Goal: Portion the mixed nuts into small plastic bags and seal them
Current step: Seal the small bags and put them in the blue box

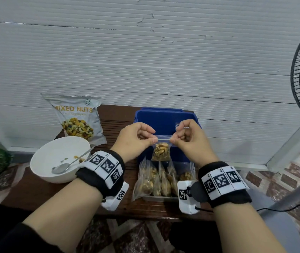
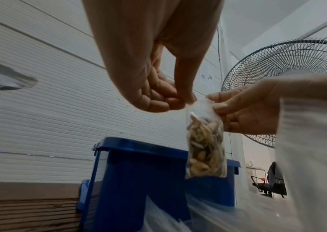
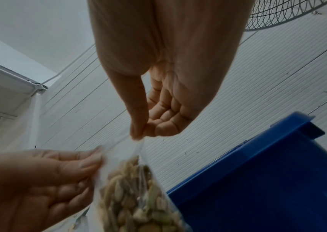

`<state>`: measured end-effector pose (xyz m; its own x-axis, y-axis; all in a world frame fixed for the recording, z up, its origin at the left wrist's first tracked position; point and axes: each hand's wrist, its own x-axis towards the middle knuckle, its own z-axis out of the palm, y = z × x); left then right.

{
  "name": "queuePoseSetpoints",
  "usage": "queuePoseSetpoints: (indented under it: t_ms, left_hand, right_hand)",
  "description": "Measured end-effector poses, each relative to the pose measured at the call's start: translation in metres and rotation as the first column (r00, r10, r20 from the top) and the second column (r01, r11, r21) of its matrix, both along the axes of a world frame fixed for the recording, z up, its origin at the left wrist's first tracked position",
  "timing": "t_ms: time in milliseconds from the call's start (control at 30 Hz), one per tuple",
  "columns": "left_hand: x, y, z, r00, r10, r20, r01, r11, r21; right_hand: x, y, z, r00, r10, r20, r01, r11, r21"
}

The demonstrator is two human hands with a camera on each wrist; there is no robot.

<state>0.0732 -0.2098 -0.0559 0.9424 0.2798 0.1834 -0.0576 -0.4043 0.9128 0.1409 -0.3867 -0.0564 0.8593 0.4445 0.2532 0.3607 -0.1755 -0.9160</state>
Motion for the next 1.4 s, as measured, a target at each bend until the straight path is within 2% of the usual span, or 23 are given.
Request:
queuePoseSetpoints:
  t_ms: [267,400,533,733,967,1100,1200,1333,1400]
  left_hand:
    - [0.0014,-0.0035,-0.0013,0.998,-0.059,-0.002,0.059,0.997,-0.047]
    - [0.0015,-0.004,-0.0021,0.998,-0.061,0.014,0.062,0.997,-0.044]
    - [0.0012,-0.0056,-0.0003,0.997,-0.079,0.011,0.079,0.995,-0.06]
    - [0.0015,-0.0009,-0.0011,1.0,-0.031,-0.003,0.031,0.997,-0.07]
    - [-0.0028,-0.0039,0.0028,1.0,0.019,-0.009,-0.02,0.992,-0.122]
    - [-0.0013,-0.0044,0.0017,0.999,0.048,-0.026,-0.052,0.979,-0.199]
    - [-0.0006,-0.0047,0.003,1.0,0.023,-0.02,-0.027,0.971,-0.237]
    - [-0.0005,-0.0036,0.0059,0.999,-0.035,0.012,0.037,0.964,-0.265]
    - [-0.0011,-0.0019,0.0058,0.998,-0.041,0.055,0.054,0.963,-0.265]
  right_hand:
    - [-0.001,0.0011,0.0025,0.999,0.035,-0.014,-0.035,0.999,0.04]
    - [-0.0024,0.0014,0.002,0.996,0.064,-0.067,-0.062,0.997,0.035]
    - [-0.0053,0.0046,0.0027,0.998,0.049,-0.044,-0.049,0.999,0.011]
    - [-0.0058,0.004,0.0047,0.995,0.054,-0.079,-0.054,0.999,0.003]
    - [-0.009,0.007,0.0062,0.999,0.049,0.002,-0.049,0.996,-0.073]
    - [-0.0073,0.004,0.0063,0.997,0.07,-0.026,-0.072,0.993,-0.088]
    - [-0.008,0.0022,0.007,0.995,0.091,-0.04,-0.096,0.989,-0.115]
    - [-0.0089,0.005,0.0087,0.992,0.101,0.08,-0.076,0.96,-0.27]
    - [-0.0073,0.0051,0.0093,0.992,0.092,0.085,-0.062,0.949,-0.31]
